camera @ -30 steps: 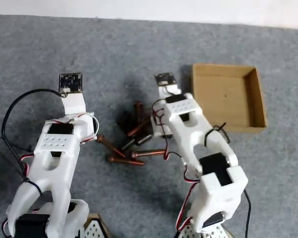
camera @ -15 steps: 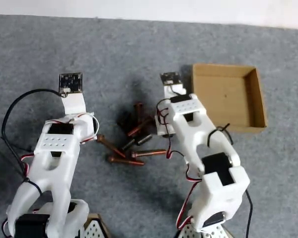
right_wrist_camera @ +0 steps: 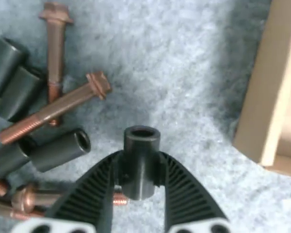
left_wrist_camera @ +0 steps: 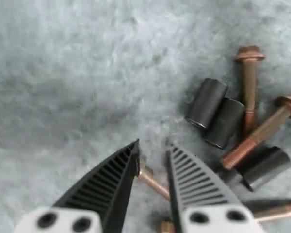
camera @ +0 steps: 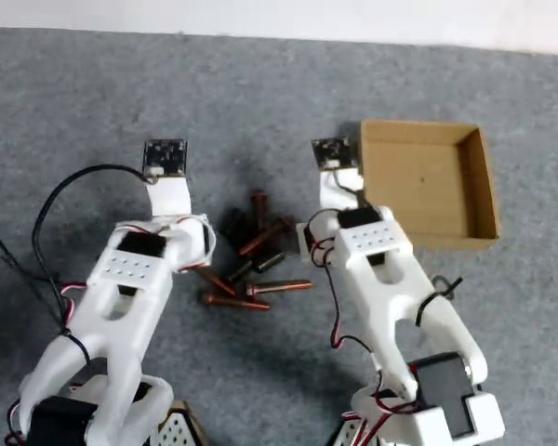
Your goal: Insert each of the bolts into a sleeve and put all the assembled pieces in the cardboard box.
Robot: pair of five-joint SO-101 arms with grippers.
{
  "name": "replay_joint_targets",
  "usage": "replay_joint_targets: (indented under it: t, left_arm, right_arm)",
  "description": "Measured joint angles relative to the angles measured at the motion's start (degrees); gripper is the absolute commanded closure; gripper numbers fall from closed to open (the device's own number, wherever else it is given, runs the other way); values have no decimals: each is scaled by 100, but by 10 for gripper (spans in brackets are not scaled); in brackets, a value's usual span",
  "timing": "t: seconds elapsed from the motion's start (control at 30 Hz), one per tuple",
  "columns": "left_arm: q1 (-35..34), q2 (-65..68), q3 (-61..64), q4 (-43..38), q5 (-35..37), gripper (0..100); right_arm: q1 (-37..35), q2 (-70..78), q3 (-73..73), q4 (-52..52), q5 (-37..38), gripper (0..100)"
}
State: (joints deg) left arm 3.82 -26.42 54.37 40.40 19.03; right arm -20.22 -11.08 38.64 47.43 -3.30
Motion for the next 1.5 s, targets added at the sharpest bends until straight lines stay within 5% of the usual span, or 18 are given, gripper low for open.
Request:
replay_joint_targets:
  t: [0.13,0.57,1.5]
  left_arm:
    - [26,0,0,202,756,885]
    - [35,0,413,281,1512,885]
    - [343,1732,-97,149,1934,886]
  right_arm:
    - [97,-62,9,-9,0,994]
    - [290,-62,9,-264,176,994]
    - [290,-62,114,-378,193,994]
